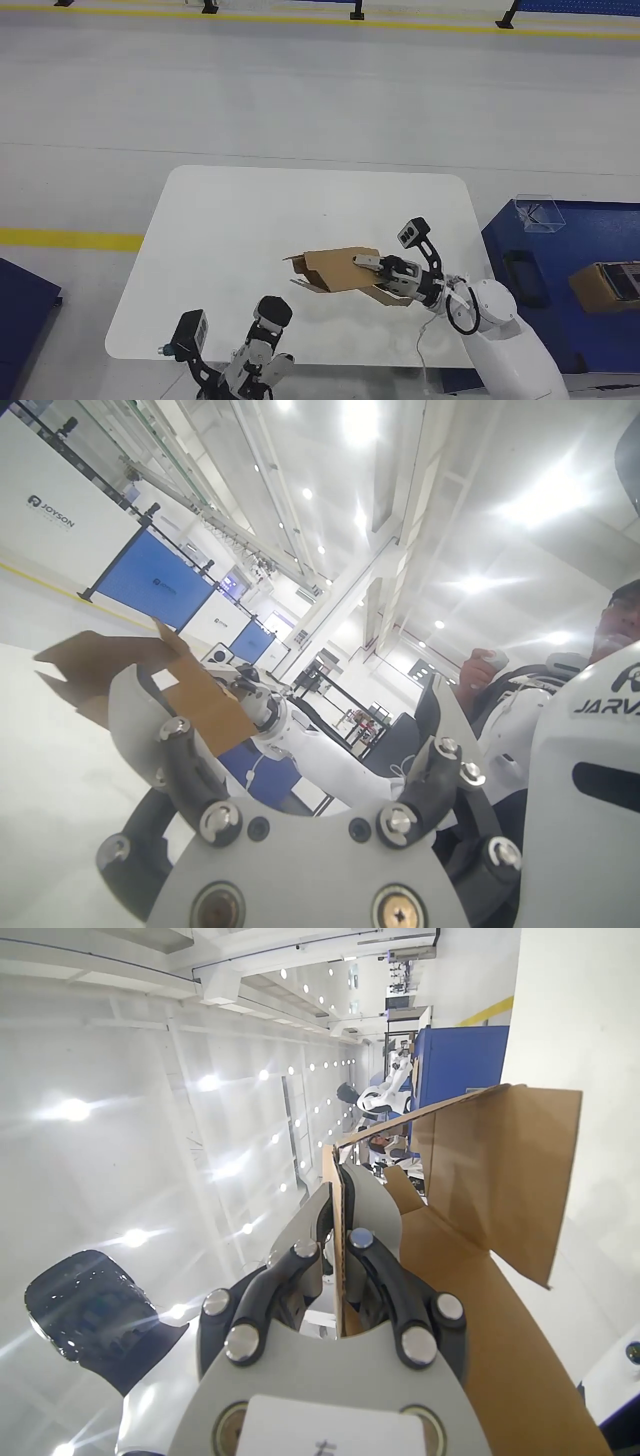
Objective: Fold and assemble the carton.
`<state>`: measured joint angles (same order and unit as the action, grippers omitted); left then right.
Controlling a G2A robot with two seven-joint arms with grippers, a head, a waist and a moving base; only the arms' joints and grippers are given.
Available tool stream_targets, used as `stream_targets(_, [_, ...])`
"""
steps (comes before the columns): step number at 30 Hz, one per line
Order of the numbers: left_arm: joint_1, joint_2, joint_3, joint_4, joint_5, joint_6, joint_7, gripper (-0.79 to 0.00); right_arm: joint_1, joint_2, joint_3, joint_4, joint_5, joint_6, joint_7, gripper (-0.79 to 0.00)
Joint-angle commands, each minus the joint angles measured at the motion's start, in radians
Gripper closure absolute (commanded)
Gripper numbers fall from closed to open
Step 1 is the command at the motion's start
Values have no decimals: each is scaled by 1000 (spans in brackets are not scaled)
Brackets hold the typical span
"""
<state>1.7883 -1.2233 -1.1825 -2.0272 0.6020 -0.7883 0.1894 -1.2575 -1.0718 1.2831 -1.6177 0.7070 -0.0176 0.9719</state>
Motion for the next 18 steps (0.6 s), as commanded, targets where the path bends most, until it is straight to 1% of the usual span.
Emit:
stream_targets(1, [-5, -3, 18, 6, 46, 5, 17, -785, 5, -1, -8, 6, -2, 13, 12, 0])
stream_targets(6, [-31, -12, 54, 34, 93, 53, 42, -785, 10, -1, -27, 12, -19, 21, 44, 0])
stream_targets(9, [-54, -18, 76, 45, 86, 139, 22, -785, 8, -1, -26, 9, -17, 20, 61, 0])
stream_targets(11, [-72, -20, 87, 53, 73, 170, 2, -785, 5, 0, -22, 5, -17, 20, 68, 0])
stream_targets(15, [-92, -22, 97, 66, 58, 200, -33, -785, -1, 2, -17, -6, -17, 24, 76, 0])
stream_targets(18, [-99, -22, 103, 71, 49, 205, -49, -785, -4, 2, -20, -13, -22, 30, 80, 0])
